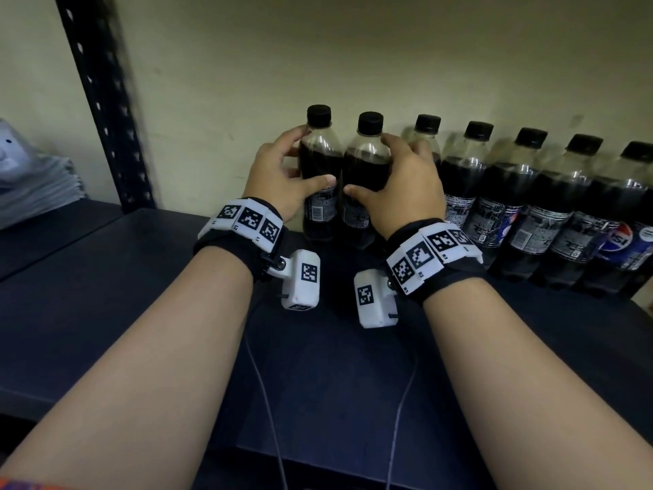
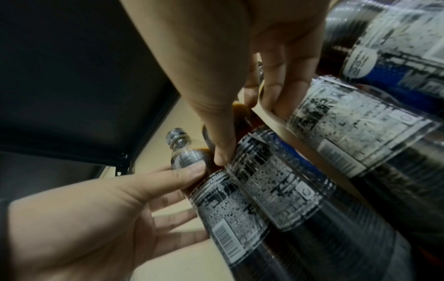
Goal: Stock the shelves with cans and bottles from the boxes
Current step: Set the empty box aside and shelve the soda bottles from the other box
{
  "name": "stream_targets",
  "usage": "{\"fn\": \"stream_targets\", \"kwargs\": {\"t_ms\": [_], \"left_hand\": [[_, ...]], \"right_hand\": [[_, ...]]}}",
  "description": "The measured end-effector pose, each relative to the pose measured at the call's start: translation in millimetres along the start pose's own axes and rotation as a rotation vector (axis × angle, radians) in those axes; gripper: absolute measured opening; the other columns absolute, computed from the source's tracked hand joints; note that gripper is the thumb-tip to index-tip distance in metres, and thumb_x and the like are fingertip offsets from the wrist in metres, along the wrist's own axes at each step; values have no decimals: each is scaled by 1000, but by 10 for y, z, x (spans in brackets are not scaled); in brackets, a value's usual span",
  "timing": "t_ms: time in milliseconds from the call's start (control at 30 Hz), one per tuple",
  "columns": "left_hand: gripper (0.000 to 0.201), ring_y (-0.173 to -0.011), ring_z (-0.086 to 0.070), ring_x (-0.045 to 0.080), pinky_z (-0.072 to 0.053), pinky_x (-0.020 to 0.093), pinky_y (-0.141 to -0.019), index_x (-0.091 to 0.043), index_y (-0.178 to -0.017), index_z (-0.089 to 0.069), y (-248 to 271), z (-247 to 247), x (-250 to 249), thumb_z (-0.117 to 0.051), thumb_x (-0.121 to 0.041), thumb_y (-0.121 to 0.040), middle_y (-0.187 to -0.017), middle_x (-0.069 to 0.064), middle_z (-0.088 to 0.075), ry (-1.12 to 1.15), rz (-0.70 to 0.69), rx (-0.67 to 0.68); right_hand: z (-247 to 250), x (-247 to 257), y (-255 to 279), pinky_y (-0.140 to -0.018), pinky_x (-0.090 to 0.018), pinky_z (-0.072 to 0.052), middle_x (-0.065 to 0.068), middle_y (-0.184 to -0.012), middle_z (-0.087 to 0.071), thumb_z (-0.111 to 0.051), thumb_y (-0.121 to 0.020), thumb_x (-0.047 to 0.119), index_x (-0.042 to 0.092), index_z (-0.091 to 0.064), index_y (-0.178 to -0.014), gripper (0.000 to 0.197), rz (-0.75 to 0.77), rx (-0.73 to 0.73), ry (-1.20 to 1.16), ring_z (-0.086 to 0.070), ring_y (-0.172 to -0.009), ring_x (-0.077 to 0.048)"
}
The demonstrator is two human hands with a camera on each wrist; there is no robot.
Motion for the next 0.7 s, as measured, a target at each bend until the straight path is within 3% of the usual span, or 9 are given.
{"fn": "stream_targets", "kwargs": {"t_ms": [67,167,300,433,600,700], "left_hand": [[85,-99,-70,22,-61,43,-86,-49,-143,-46,-18,-51,10,-86,-38,-69,-128,6,-53,-88,-8,14],[89,-98,-70,19,-61,40,-88,-45,-150,-39,-43,-89,44,-85,-34,-74,-125,9,-53,-104,-3,-4],[77,-109,-65,20,-59,40,-90,-28,-148,-44,-48,-66,71,-83,-25,-81,-126,4,-56,-122,38,-54],[57,-111,-65,20,-55,44,-98,-20,-133,-48,30,-92,103,-80,-19,-85,-127,-2,-58,-46,111,-31],[66,-118,-59,21,-46,42,-108,-31,-148,-43,173,-68,1,-74,-33,-90,-131,0,-53,-213,113,53],[67,-119,-56,15,-44,35,-108,-31,-152,-38,312,-46,-130,-69,-33,-94,-122,-8,-53,-255,110,131]], "right_hand": [[47,-8,1,-90,-46,-56,1,-141,-48,-88,-72,44,30,-44,-143,84,-18,-16,2,-58,-120,-25],[111,12,20,-82,-43,-56,1,-133,-54,-88,-73,39,24,-46,-131,73,-1,-55,-6,-62,-110,-25],[105,7,17,-93,-41,-55,-2,-143,-47,-81,-83,34,22,-49,-141,67,21,-46,29,-60,-118,-25],[110,18,55,-91,-39,-54,-4,-138,-54,-72,-89,33,20,-46,-141,59,64,-18,20,-59,-118,-25],[65,29,131,-103,-36,-47,-8,-144,-51,-69,-90,39,15,-45,-147,67,90,117,-12,-53,-129,-25],[91,-4,210,-109,-31,-40,-7,-149,-49,-70,-89,44,17,-41,-151,74,72,216,-65,-48,-135,-23]]}}
Point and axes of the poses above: each hand's wrist, its own y-axis away from the middle knuckle, its own z-axis out of the back of the hand, x = y × z, the point moved 9 cm from there along -y, towards the middle knuckle
